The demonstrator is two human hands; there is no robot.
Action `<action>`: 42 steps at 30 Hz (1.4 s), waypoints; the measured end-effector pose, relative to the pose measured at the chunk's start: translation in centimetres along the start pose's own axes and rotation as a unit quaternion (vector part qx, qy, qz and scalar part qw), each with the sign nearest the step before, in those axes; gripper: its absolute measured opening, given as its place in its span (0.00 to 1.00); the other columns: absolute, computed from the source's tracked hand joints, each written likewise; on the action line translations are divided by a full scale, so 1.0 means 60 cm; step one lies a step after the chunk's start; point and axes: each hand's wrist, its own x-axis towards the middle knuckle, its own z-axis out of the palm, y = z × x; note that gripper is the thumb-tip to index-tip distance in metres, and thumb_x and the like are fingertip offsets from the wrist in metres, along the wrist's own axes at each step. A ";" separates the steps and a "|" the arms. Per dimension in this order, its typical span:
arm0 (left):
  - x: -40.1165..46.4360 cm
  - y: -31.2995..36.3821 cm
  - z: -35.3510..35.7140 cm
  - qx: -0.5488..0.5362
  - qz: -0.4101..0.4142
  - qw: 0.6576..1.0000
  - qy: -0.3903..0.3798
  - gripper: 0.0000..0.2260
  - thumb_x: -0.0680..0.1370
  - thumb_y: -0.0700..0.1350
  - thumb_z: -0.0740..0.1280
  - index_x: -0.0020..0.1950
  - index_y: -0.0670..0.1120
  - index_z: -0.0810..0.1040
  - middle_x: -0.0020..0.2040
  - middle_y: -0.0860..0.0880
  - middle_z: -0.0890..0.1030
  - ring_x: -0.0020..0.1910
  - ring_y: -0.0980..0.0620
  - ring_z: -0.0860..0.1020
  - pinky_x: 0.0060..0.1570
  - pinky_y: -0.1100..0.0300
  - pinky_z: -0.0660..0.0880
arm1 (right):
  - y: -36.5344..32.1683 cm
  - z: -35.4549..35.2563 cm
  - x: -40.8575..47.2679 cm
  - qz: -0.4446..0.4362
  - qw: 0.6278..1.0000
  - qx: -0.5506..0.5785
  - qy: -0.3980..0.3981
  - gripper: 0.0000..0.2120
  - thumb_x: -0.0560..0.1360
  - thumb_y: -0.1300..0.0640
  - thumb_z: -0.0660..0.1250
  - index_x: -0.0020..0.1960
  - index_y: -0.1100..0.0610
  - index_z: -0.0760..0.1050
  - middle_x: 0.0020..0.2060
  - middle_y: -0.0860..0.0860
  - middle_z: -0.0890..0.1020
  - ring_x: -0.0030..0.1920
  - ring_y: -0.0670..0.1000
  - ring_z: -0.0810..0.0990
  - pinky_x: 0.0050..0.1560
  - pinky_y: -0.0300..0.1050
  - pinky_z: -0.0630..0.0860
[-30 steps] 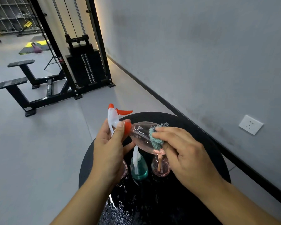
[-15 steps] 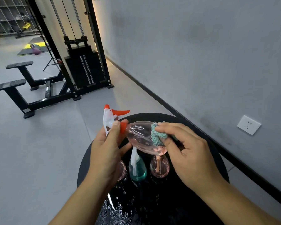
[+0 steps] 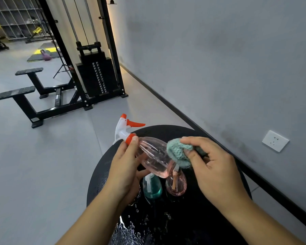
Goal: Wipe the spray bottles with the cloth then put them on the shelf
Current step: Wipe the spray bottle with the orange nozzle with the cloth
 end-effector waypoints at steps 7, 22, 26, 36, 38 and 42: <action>0.007 -0.009 -0.008 -0.055 -0.090 0.994 0.015 0.26 0.83 0.59 0.67 0.68 0.37 0.77 0.56 0.31 0.83 0.52 0.35 0.85 0.61 0.34 0.81 | -0.003 -0.024 0.012 0.023 0.999 -0.003 0.033 0.15 0.79 0.60 0.71 0.53 0.38 0.83 0.50 0.31 0.84 0.52 0.34 0.82 0.49 0.26 0.77; -0.008 -0.009 -0.015 0.098 -0.026 0.989 -0.103 0.11 0.79 0.53 0.75 0.57 0.48 0.84 0.50 0.44 0.85 0.50 0.44 0.86 0.62 0.38 0.83 | -0.008 -0.039 0.027 0.025 0.997 0.033 0.062 0.14 0.80 0.60 0.71 0.53 0.41 0.84 0.48 0.36 0.86 0.48 0.39 0.85 0.46 0.25 0.77; -0.016 -0.016 -0.003 0.159 -0.007 0.984 -0.082 0.11 0.78 0.60 0.73 0.55 0.56 0.85 0.51 0.48 0.87 0.54 0.44 0.87 0.62 0.36 0.82 | -0.010 -0.037 0.030 0.015 0.997 0.035 0.061 0.14 0.80 0.61 0.71 0.53 0.40 0.84 0.49 0.35 0.86 0.52 0.38 0.84 0.49 0.27 0.78; -0.028 -0.030 0.001 0.177 -0.103 0.964 -0.172 0.29 0.67 0.51 0.77 0.65 0.43 0.77 0.55 0.40 0.86 0.50 0.42 0.88 0.57 0.42 0.84 | -0.011 -0.031 0.032 -0.059 0.997 -0.038 0.020 0.16 0.80 0.64 0.70 0.57 0.43 0.83 0.54 0.36 0.83 0.57 0.39 0.82 0.53 0.27 0.76; -0.029 -0.031 -0.001 0.180 -0.101 0.960 -0.191 0.27 0.68 0.50 0.78 0.65 0.42 0.79 0.53 0.40 0.87 0.48 0.40 0.87 0.53 0.44 0.85 | -0.005 -0.031 0.035 -0.071 0.995 -0.066 0.021 0.16 0.80 0.64 0.70 0.59 0.45 0.83 0.54 0.36 0.83 0.57 0.37 0.81 0.54 0.26 0.76; -0.043 -0.018 0.005 0.216 -0.060 0.952 -0.210 0.17 0.75 0.58 0.77 0.63 0.57 0.85 0.60 0.45 0.88 0.58 0.42 0.87 0.63 0.41 0.82 | 0.012 -0.027 0.044 -0.104 0.983 -0.149 0.041 0.12 0.79 0.62 0.72 0.60 0.50 0.82 0.56 0.39 0.80 0.59 0.38 0.79 0.58 0.25 0.72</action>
